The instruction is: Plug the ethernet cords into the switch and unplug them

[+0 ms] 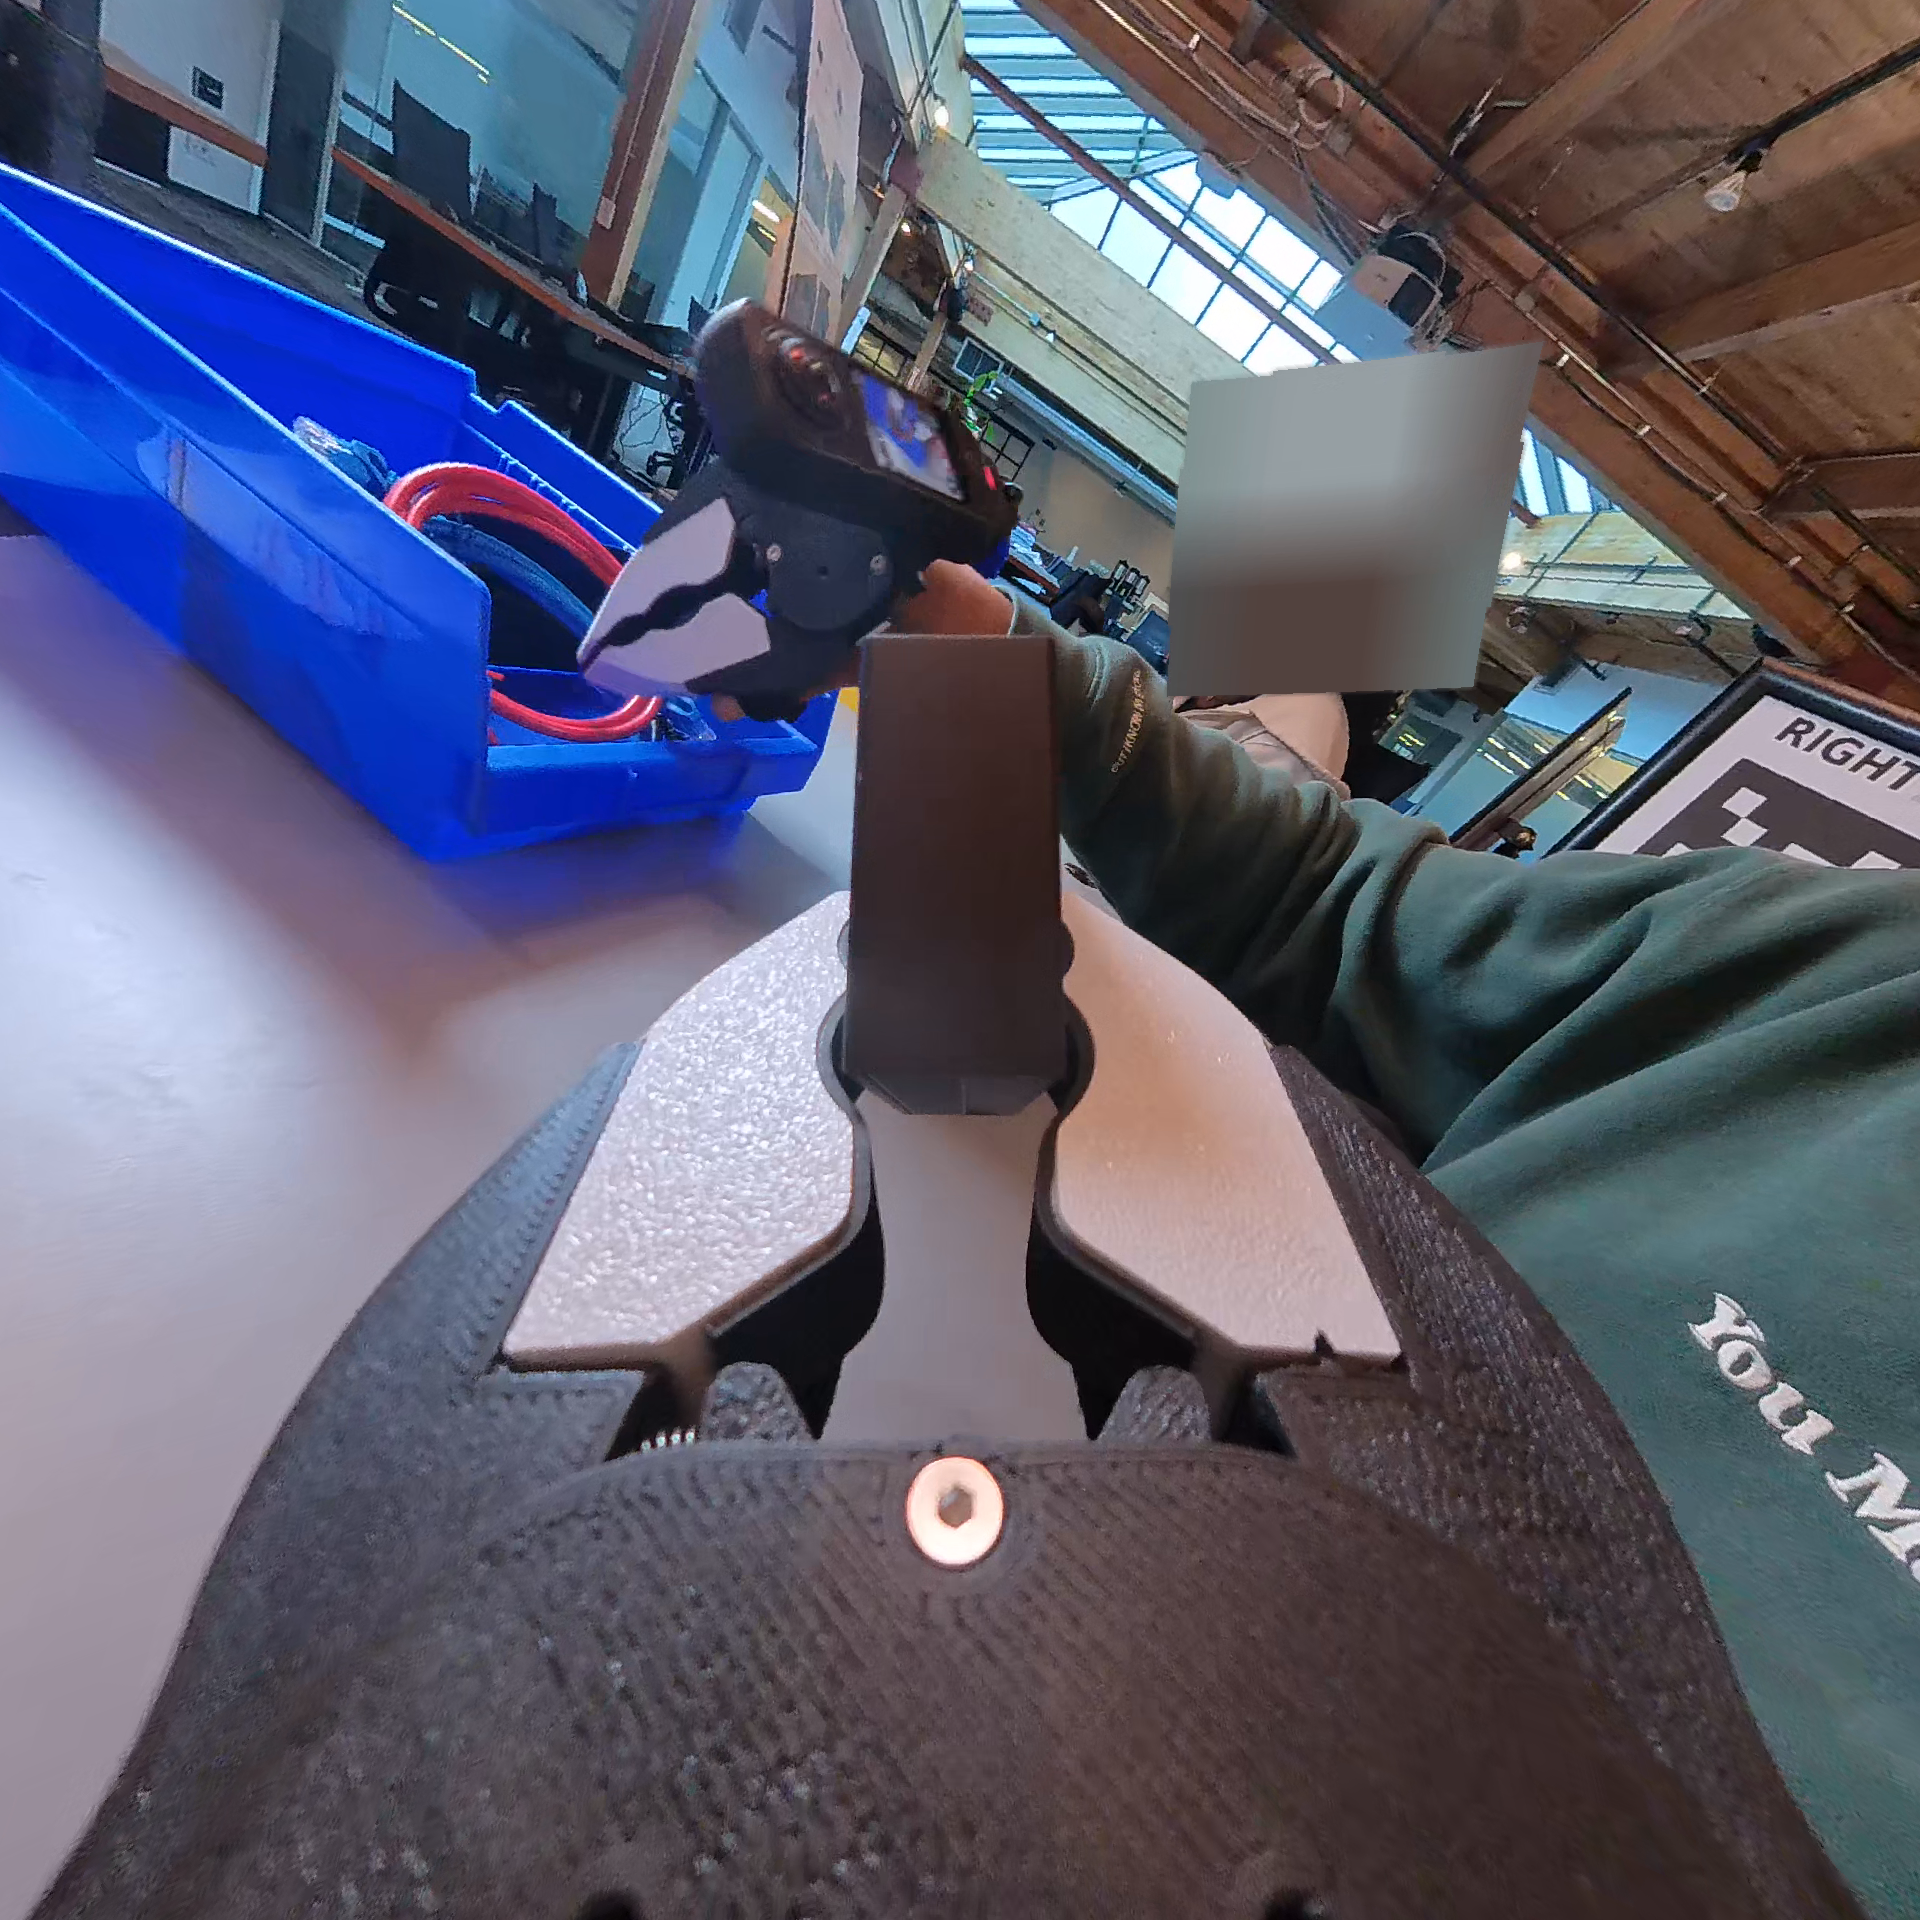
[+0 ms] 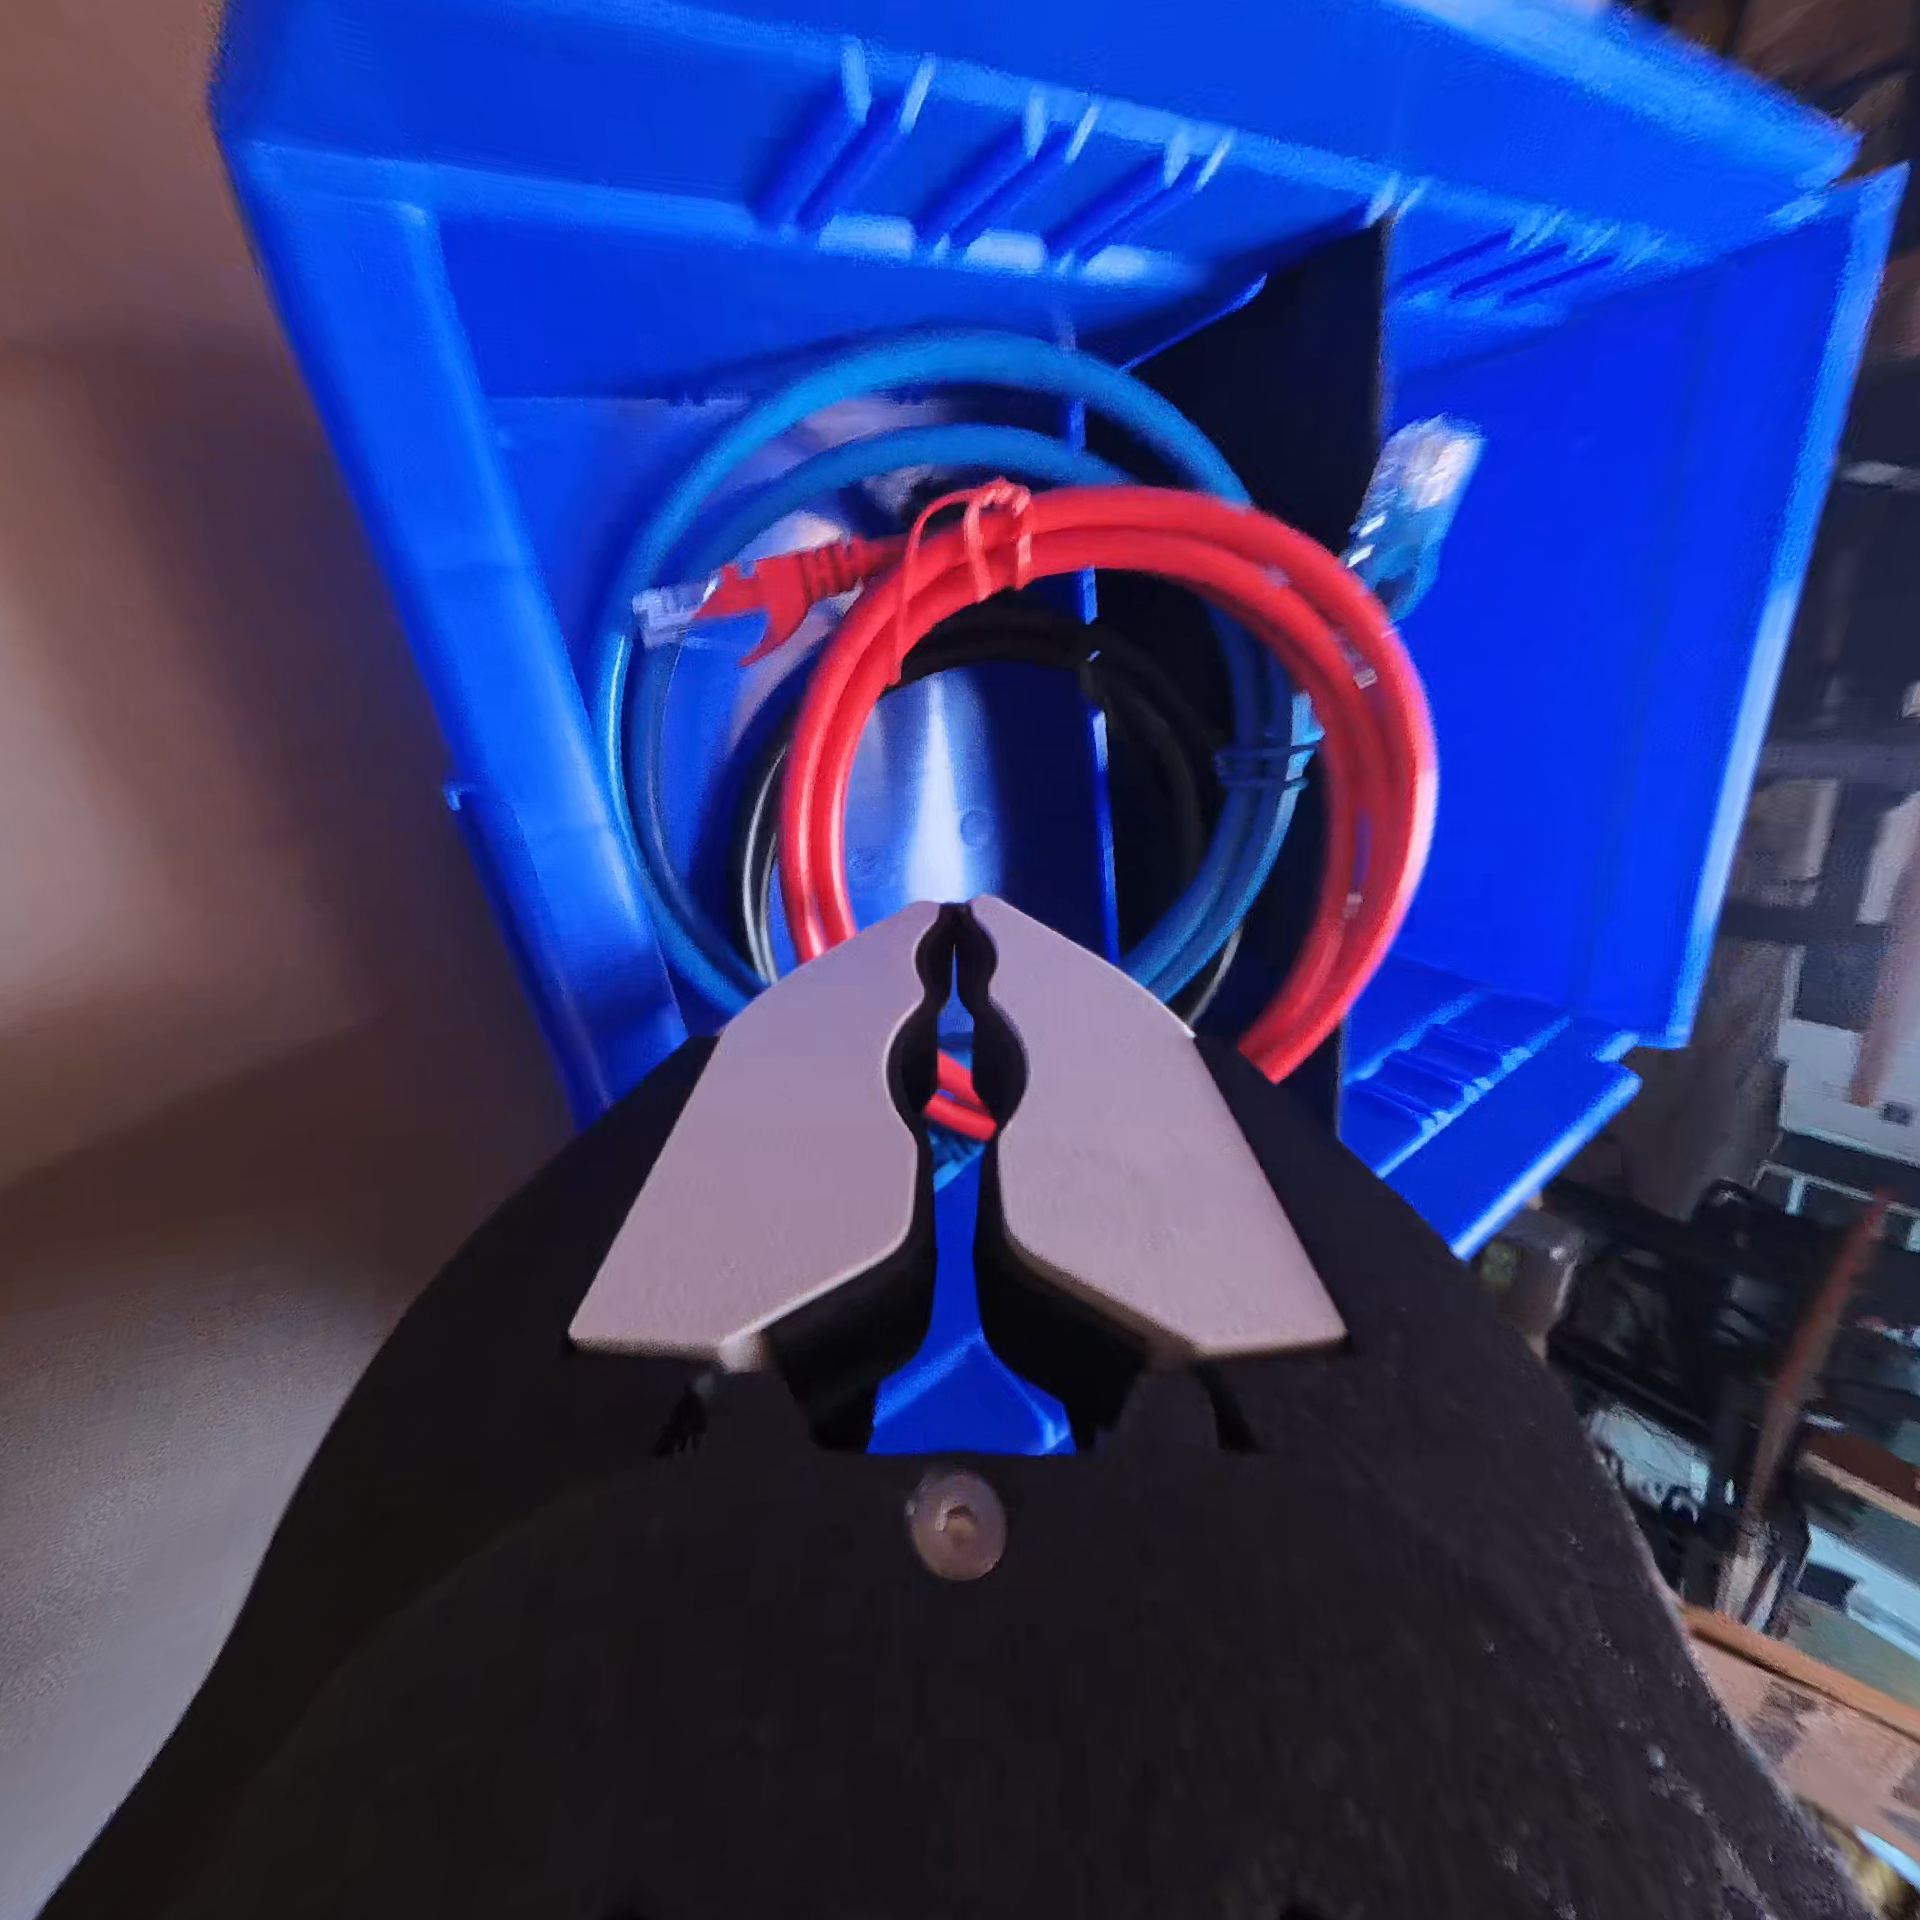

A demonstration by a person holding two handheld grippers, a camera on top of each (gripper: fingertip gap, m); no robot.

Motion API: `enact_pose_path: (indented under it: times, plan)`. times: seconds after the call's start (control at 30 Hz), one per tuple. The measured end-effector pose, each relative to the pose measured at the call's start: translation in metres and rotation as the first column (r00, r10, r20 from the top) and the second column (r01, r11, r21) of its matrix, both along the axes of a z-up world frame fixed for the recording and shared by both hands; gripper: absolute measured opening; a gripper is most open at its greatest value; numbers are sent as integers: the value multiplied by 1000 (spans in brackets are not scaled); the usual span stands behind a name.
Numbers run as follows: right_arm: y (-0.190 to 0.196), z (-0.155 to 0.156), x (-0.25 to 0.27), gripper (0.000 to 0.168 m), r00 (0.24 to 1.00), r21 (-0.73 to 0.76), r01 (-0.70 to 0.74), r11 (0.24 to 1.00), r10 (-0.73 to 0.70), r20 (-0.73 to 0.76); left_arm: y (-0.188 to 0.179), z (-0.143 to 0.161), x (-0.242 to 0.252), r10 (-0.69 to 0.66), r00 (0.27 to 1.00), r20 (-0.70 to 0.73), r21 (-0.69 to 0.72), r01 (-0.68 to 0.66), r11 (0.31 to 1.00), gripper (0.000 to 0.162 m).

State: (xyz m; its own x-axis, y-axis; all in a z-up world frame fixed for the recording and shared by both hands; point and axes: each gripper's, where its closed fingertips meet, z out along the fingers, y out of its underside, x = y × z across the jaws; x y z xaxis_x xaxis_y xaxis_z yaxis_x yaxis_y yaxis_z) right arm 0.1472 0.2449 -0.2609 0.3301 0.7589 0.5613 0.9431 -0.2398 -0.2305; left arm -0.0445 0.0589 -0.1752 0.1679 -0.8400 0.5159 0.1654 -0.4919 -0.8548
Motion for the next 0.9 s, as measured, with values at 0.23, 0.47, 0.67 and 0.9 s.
enact_pose_path:
  times: [0.23, 0.47, 0.67, 0.9]
  plan:
    - [-133, 86, -136, 42, 590, -89, -500, 861, 264, -763, -5, -3, 7, -26, 999, -19, 14, 26, 1000, 30]
    - [-205, 64, -182, 52, 595, -51, -619, 784, 426, -682, -25, -6, 21, -140, 989, -46, 23, 141, 990, 30]
    - [-219, 86, -182, 31, 355, -131, -658, 742, 152, -922, -35, 14, 20, -183, 982, 46, 77, 179, 981, 30]
    - [-202, 138, -161, 28, -209, 81, -476, 875, -23, -978, -41, 22, 34, -190, 971, 144, 73, 181, 981, 44]
